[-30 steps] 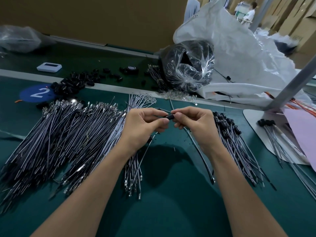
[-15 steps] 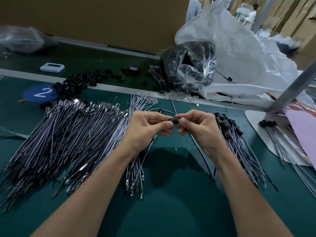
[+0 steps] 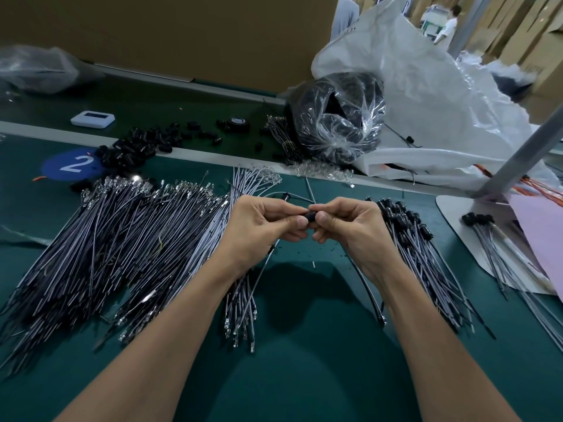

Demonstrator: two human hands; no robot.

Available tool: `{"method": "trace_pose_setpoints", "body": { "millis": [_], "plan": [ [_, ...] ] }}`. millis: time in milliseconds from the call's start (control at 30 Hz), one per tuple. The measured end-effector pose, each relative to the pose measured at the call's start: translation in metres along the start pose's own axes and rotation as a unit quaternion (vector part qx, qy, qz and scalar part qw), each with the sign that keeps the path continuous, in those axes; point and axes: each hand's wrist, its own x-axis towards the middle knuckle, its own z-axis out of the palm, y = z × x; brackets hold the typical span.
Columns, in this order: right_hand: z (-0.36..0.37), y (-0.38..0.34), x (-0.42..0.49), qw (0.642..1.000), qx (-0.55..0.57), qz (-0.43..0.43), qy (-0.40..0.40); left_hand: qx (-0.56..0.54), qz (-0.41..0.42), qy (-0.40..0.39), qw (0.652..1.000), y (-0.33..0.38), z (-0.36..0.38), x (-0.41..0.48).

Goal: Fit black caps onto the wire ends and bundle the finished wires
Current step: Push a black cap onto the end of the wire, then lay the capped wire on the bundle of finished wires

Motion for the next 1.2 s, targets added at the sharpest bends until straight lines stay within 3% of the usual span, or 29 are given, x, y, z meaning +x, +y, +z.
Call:
{"method": "trace_pose_setpoints", "body": {
  "millis": [267,400,467,567,667,767,833,933,1000,1200],
  "plan": [
    [0.003,-0.005,-0.002,1.000,0.003,-0.021,0.009,-0.053,-0.025,-0.009,0.998,-0.001,0.003,0.000],
    [0.001,-0.021,-0.005,0.999,0.044,-0.025,0.005,-0.116,-0.033,-0.063,0.991,0.004,0.003,-0.001],
    [-0.011,-0.035,-0.013,0.993,0.115,-0.022,0.004,-0.115,-0.027,-0.019,0.993,0.007,-0.001,0.000],
    [-0.045,-0.064,-0.031,0.989,0.142,-0.037,0.000,-0.140,-0.014,0.148,0.979,0.010,-0.012,0.005],
    [-0.082,-0.101,-0.042,0.996,0.017,-0.053,0.065,-0.168,0.005,0.252,0.953,0.011,-0.022,0.007],
    [-0.111,-0.124,-0.040,0.978,-0.170,-0.024,0.120,-0.188,0.012,0.277,0.942,0.012,-0.024,0.005],
    [-0.122,-0.123,-0.031,0.941,-0.305,0.013,0.144,-0.181,0.004,0.281,0.942,0.012,-0.022,0.004],
    [-0.115,-0.104,-0.015,0.854,-0.495,0.067,0.150,-0.170,-0.010,0.279,0.945,0.011,-0.019,0.005],
    [-0.089,-0.088,-0.006,0.826,-0.550,0.049,0.110,-0.166,-0.012,0.273,0.948,0.011,-0.018,0.005],
    [0.017,-0.039,-0.005,0.846,-0.509,-0.021,-0.159,-0.151,-0.019,0.272,0.950,0.010,-0.017,0.006]
  ]
}}
